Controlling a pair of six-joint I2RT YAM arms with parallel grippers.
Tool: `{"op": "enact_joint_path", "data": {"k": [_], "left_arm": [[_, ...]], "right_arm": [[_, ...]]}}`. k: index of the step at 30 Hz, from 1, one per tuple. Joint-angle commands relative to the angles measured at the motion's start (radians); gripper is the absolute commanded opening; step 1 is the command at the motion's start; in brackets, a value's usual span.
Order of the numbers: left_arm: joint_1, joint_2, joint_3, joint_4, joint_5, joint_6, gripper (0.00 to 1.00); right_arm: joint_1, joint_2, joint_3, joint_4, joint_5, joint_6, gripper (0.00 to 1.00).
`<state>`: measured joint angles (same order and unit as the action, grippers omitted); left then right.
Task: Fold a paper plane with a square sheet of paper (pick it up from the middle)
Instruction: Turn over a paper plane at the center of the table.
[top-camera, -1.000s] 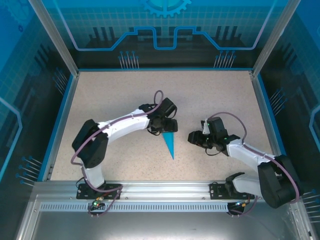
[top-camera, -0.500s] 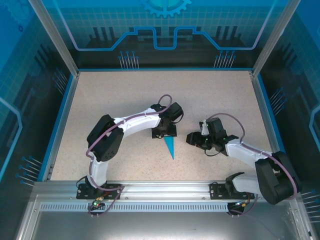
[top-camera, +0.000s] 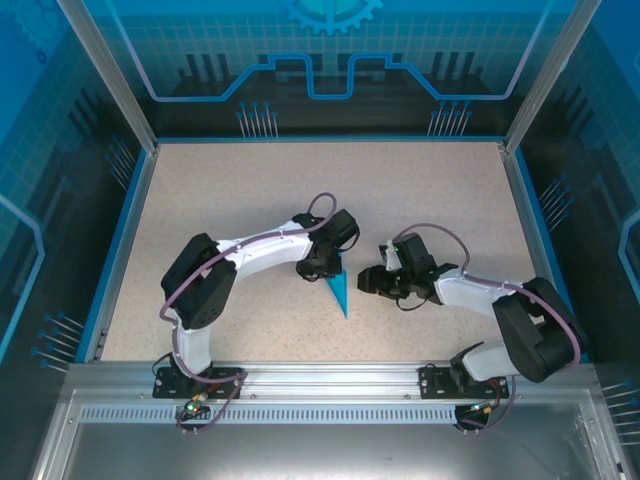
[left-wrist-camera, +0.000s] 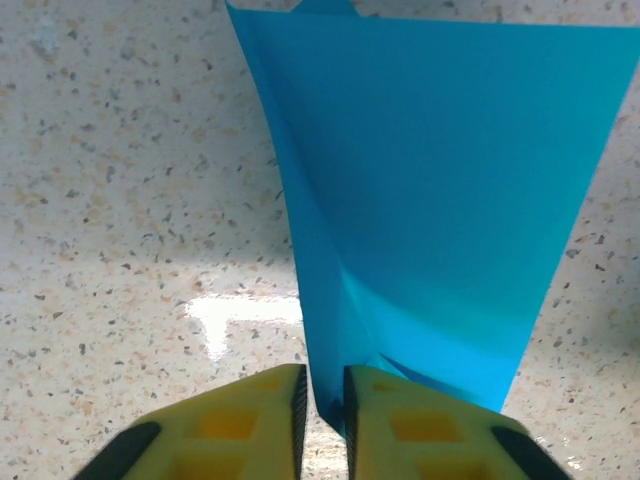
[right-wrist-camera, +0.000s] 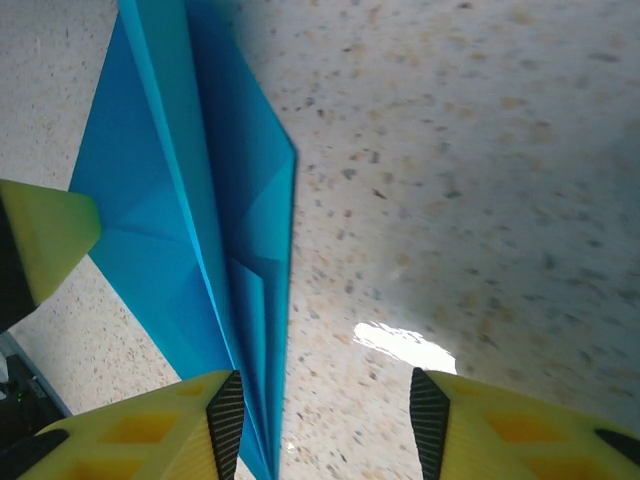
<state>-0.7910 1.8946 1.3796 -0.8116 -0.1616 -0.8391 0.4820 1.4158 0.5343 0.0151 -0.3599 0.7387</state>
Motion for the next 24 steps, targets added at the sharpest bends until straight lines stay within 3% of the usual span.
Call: {"op": "enact_joint_path", "data": {"k": [1,24], "left_arm": [[0.01,-0.055,-0.05,0.026,-0.015,0.008,0.16],[0.016,-0.114,-0.149,0.11,-0.007,0.034,0.15]], "right_arm": [[0.034,0.042,0.043,0.03,-0.034,-0.018,0.51],[0.109,0.242,0.174,0.109,-0.119,-0.035,0.53]]}}
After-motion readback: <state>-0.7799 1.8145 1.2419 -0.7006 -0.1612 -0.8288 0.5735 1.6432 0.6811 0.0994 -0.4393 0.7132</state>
